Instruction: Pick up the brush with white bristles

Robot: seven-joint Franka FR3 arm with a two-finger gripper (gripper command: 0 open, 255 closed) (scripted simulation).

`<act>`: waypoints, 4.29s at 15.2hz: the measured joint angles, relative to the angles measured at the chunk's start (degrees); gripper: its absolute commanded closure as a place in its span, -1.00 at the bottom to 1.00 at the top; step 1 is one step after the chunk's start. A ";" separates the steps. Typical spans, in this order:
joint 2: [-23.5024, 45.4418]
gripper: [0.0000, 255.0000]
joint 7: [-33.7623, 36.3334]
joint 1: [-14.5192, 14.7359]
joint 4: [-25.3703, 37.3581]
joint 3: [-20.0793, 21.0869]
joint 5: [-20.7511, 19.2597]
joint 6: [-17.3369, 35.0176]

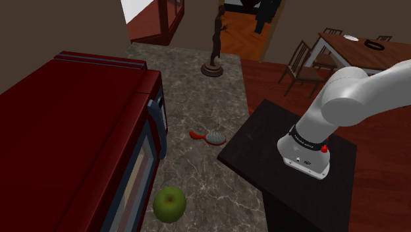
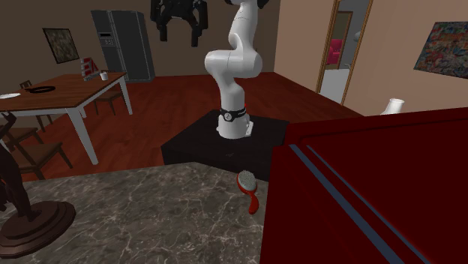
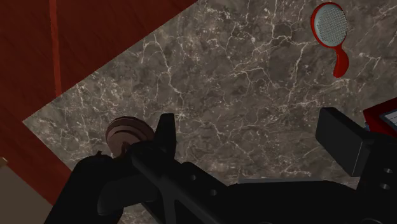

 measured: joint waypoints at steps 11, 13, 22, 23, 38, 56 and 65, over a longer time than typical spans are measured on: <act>3.07 -1.00 0.71 3.40 -13.47 1.03 3.94 14.54; 4.90 -1.00 0.73 4.27 -15.59 1.32 4.88 18.14; 15.92 -1.00 0.91 9.33 -23.55 3.48 10.24 35.58; 18.36 -1.00 0.93 9.98 -23.68 3.82 10.93 37.98; 50.05 -1.00 -6.90 19.31 -22.75 8.40 26.78 67.33; 57.00 1.00 -9.35 18.78 -21.13 9.75 29.36 72.81; 47.36 1.00 -5.68 19.59 -22.75 8.08 25.73 64.75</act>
